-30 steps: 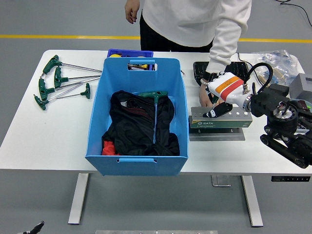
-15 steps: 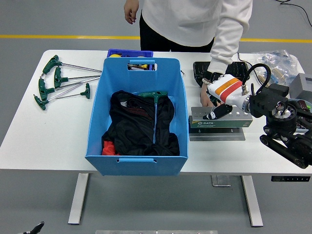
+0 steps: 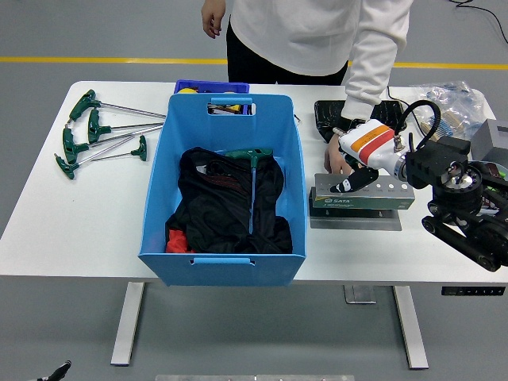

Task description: Lift tool from toolbox,place it in box,lift tool from toolbox,place it in box

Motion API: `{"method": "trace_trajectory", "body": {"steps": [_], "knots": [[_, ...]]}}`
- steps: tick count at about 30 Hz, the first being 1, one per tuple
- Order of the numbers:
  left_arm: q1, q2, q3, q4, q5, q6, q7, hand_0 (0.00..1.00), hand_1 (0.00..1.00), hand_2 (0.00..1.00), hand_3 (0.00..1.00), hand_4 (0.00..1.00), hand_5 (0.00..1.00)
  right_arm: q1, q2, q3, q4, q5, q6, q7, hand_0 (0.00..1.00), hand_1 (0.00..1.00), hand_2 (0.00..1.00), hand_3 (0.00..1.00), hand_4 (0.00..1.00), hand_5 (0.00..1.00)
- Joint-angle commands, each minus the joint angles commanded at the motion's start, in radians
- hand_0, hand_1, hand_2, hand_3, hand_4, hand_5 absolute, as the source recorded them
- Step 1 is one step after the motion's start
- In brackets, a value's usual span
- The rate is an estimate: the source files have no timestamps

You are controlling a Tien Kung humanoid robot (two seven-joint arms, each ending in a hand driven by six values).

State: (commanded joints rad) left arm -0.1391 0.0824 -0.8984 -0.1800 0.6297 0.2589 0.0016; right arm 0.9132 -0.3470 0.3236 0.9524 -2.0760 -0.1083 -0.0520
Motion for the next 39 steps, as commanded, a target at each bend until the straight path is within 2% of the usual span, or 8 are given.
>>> {"method": "trace_trajectory", "body": {"steps": [2,7,9,13,14,19,20,39], "knots": [[0.0,0.0,-0.001,0.0,0.0,0.0,0.0,0.772,0.778,0.796,0.706,0.695,0.573,0.0,0.0,0.001,0.0,0.001,0.003,-0.002,0.178,0.132,0.155,0.113,0.97,0.708],[0.001,-0.001,-0.005,0.0,0.004,0.0,0.001,0.772,0.778,0.796,0.706,0.695,0.573,0.005,-0.001,0.002,0.003,0.018,0.016,-0.004,0.178,0.132,0.155,0.113,0.97,0.708],[0.001,-0.001,-0.007,0.0,0.008,0.001,0.002,0.772,0.777,0.796,0.705,0.695,0.573,0.008,-0.004,0.003,0.004,0.021,0.018,-0.003,0.121,0.088,0.125,0.094,0.956,0.715],[0.002,-0.001,-0.01,0.0,0.011,0.001,0.003,0.772,0.777,0.796,0.705,0.695,0.573,0.014,-0.009,0.008,0.009,0.021,0.009,0.001,0.121,0.088,0.125,0.094,0.956,0.715],[0.003,0.0,-0.01,0.0,0.012,0.001,0.003,0.772,0.778,0.796,0.706,0.695,0.573,0.015,-0.01,0.01,0.011,0.021,0.005,0.002,0.068,0.024,0.077,0.061,0.92,0.703],[0.004,0.0,-0.014,0.0,0.019,0.001,0.005,0.772,0.778,0.796,0.706,0.695,0.573,0.017,-0.011,0.015,0.017,0.021,-0.008,0.008,0.068,0.024,0.077,0.061,0.92,0.703],[0.004,0.0,-0.015,0.0,0.02,0.001,0.005,0.772,0.779,0.796,0.706,0.695,0.573,0.017,-0.012,0.015,0.017,0.021,-0.009,0.009,0.026,0.002,0.037,0.039,0.907,0.708],[0.014,0.002,-0.033,0.0,0.042,0.001,0.009,0.772,0.778,0.797,0.705,0.695,0.573,0.024,-0.053,0.068,0.096,0.024,-0.002,-0.006,0.002,0.002,0.002,0.019,0.872,0.698]]}}
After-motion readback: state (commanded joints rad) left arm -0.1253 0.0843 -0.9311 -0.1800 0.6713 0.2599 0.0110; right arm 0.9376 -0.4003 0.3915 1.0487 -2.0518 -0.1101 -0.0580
